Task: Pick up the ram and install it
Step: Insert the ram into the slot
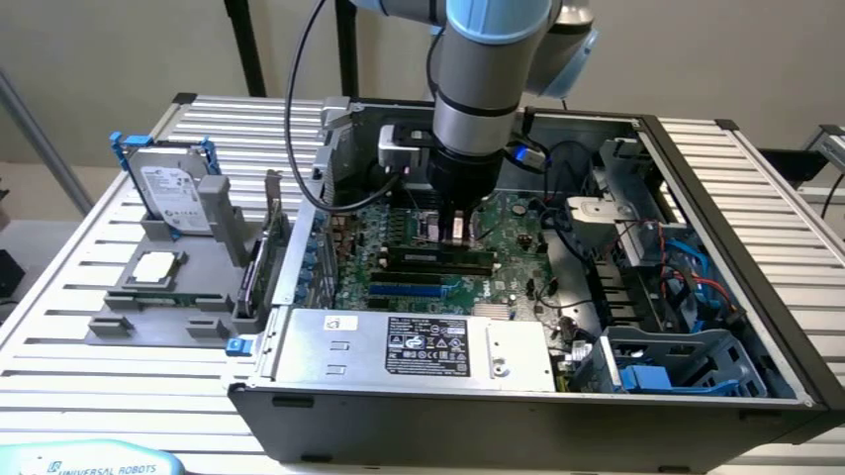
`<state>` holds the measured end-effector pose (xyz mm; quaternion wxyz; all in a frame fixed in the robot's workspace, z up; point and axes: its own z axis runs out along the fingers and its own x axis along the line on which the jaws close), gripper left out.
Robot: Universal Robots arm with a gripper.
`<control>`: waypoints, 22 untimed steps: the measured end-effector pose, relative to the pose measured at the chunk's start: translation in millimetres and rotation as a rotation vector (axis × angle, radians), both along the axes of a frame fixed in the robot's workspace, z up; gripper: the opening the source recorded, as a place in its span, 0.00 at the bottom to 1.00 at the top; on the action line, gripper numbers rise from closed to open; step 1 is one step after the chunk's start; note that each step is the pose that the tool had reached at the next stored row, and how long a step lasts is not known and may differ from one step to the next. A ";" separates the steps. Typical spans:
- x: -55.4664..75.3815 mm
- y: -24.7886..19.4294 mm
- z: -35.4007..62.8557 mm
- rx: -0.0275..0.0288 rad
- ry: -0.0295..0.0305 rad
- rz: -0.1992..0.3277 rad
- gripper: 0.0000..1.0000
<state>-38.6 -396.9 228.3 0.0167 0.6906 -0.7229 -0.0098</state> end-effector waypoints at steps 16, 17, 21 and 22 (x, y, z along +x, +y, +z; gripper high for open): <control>0.0 0.3 -2.5 0.0000 0.0000 -0.007 0.13; 0.0 0.5 -2.6 0.0001 0.0000 -0.007 0.13; 0.0 1.6 -2.5 0.0000 0.0000 -0.007 0.13; 0.0 1.8 -2.5 0.0000 0.0000 -0.007 0.13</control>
